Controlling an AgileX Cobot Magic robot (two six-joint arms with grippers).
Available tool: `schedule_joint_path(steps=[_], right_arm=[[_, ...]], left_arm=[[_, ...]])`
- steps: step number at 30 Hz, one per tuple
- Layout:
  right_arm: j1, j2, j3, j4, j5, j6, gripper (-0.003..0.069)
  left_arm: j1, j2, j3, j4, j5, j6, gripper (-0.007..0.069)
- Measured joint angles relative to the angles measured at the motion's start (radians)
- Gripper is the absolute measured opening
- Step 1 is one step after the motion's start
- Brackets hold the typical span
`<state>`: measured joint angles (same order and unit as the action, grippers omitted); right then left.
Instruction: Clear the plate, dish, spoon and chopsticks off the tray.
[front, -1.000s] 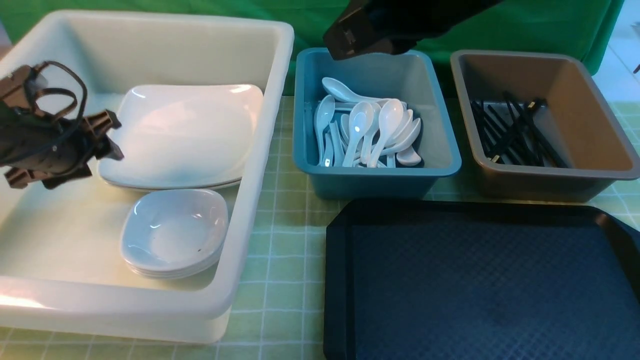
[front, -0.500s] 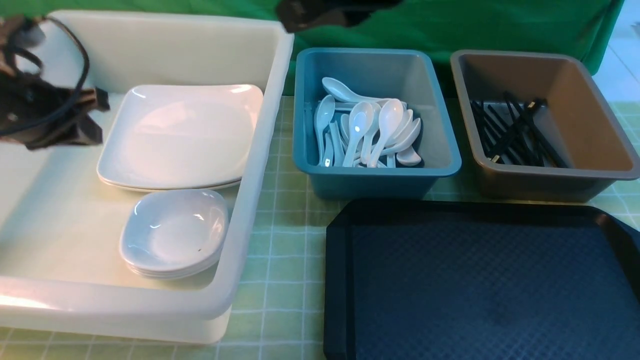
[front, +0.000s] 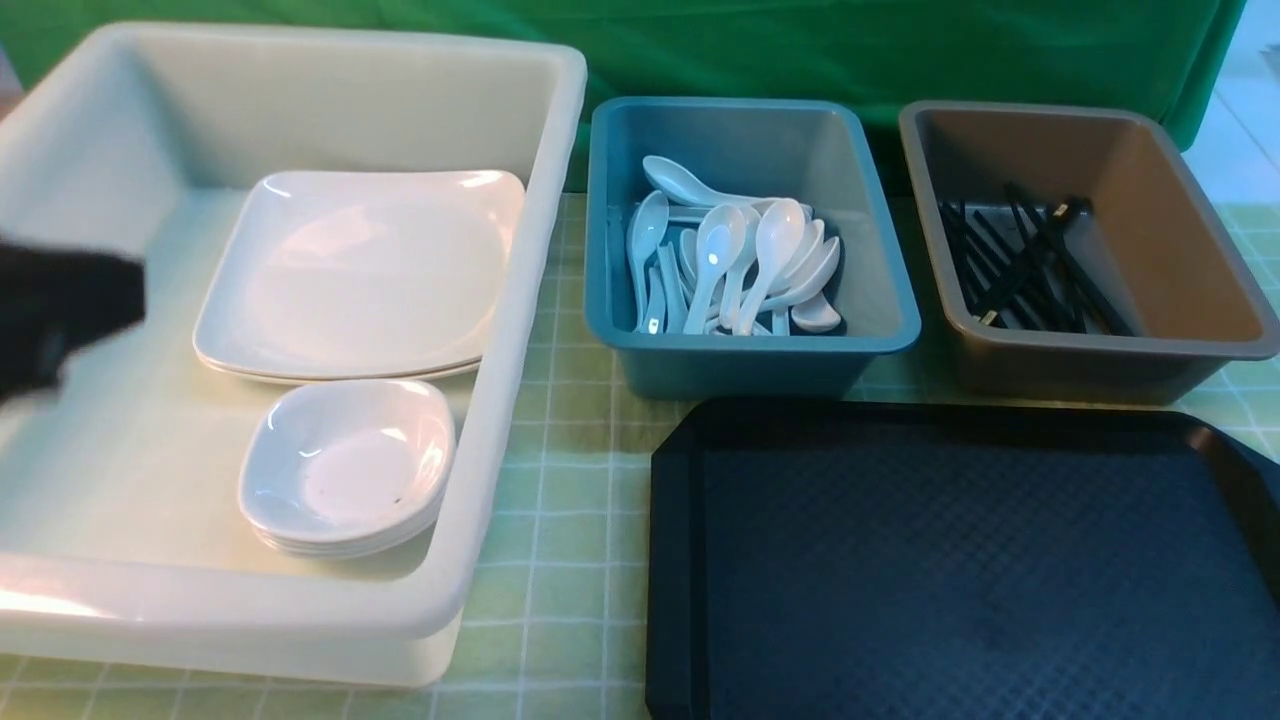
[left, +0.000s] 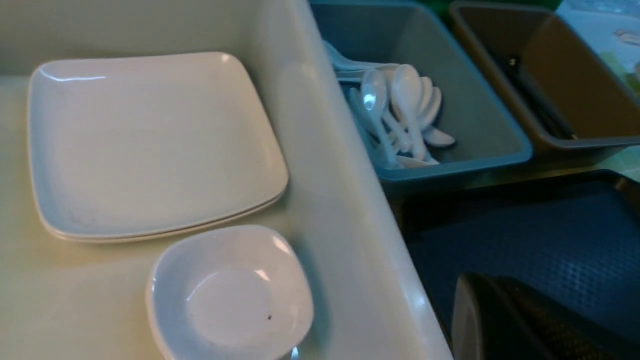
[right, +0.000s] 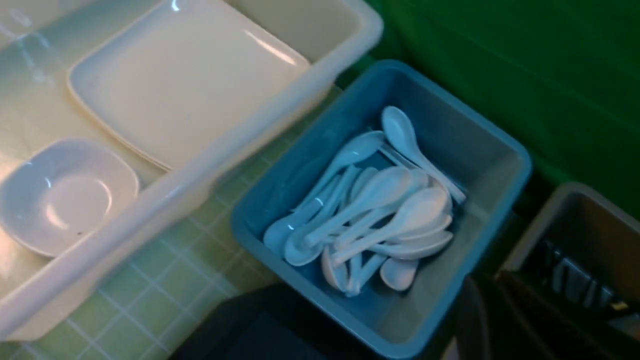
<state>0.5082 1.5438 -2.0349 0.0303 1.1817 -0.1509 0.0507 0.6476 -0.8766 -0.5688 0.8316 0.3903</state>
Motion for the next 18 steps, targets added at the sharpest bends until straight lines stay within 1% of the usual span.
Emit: schedule_joint_path(steps=[1,2,4,5,6,7,8,9,11,12,13,14,15,18], right_arm=[[-0.009,-0.024,0.037,-0.001,-0.018,0.001,0.0008],[-0.026,-0.1,0.123,-0.002,-0.068,0.004,0.0008],[-0.044,-0.269,0.314,-0.011,-0.207,0.012,0.0008],[-0.046,-0.283,0.333,-0.014,-0.241,0.016,0.0008],[-0.052,-0.375,0.475,-0.021,-0.35,0.03,0.0008],[-0.052,-0.503,0.629,-0.03,-0.504,0.043,0.0008],[-0.052,-0.568,0.718,-0.03,-0.624,0.055,0.001],[-0.052,-0.584,0.741,-0.03,-0.624,0.055,0.001],[-0.052,-0.788,1.045,-0.03,-0.968,0.083,0.001],[-0.052,-0.877,1.147,-0.03,-1.079,0.088,0.001],[-0.052,-0.891,1.167,-0.03,-1.1,0.09,0.001],[-0.052,-0.975,1.298,-0.03,-1.225,0.105,0.001],[-0.053,-1.061,1.382,-0.036,-1.357,0.117,0.001],[-0.054,-1.199,1.596,-0.036,-1.577,0.131,0.0015]], left_arm=[[-0.001,-0.036,0.019,-0.002,0.001,0.0,-0.0019],[-0.001,-0.103,0.056,-0.01,0.001,0.0,-0.0019],[-0.001,-0.225,0.13,-0.017,0.007,0.0,-0.0019],[-0.001,-0.235,0.136,-0.018,0.007,0.0,-0.0019],[-0.001,-0.3,0.178,-0.017,0.008,0.0,-0.0019],[-0.001,-0.351,0.211,-0.008,0.001,-0.004,-0.0019],[-0.001,-0.384,0.236,-0.002,-0.011,-0.012,-0.0019],[-0.001,-0.4,0.241,0.0,-0.014,-0.017,-0.0019],[-0.001,-0.476,0.291,0.026,-0.067,-0.035,-0.0019],[-0.001,-0.499,0.31,0.037,-0.094,-0.041,-0.0019],[-0.001,-0.503,0.317,0.041,-0.104,-0.041,-0.0019],[-0.001,-0.528,0.339,0.051,-0.135,-0.045,-0.0019],[-0.001,-0.536,0.354,0.055,-0.149,-0.046,-0.0019],[-0.001,-0.537,0.383,0.056,-0.164,-0.046,-0.0018]])
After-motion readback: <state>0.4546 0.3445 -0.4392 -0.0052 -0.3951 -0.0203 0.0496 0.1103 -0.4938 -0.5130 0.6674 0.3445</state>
